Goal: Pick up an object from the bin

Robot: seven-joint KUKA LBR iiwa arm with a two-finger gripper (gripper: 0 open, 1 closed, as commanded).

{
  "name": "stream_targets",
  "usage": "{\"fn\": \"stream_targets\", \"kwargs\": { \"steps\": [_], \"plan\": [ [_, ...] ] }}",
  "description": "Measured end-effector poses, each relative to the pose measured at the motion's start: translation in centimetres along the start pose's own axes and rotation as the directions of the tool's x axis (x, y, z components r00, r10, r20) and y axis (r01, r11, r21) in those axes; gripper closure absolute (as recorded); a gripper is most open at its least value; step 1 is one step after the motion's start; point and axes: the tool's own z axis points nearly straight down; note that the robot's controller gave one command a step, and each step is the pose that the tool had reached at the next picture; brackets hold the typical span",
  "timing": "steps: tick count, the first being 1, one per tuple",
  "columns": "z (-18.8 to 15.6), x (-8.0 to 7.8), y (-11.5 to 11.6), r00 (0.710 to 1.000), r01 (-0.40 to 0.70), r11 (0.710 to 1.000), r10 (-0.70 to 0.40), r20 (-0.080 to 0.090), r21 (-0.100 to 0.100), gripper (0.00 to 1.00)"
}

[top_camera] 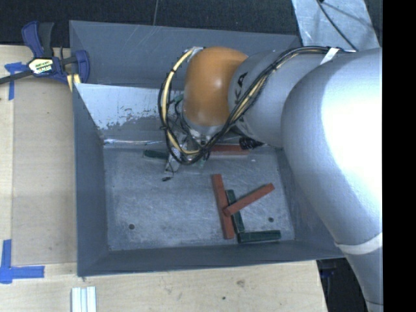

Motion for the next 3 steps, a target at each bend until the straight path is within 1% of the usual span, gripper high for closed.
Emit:
{"fn": "stream_targets", "kwargs": {
  "steps": [1, 2, 3],
  "plan": [
    [-5.6, -0.1, 0.0, 0.999, -0.037, 0.999, 0.037, -0.002, 0.002, 1.00],
    [-4.1, -0.1, 0.0, 1.000, 0.000, 1.000, 0.000, -0.004, 0.003, 1.00],
    [-9.6, -0.3, 0.1, 1.000, -0.028, 1.000, 0.028, 0.004, 0.000, 1.00]
  ]
}}
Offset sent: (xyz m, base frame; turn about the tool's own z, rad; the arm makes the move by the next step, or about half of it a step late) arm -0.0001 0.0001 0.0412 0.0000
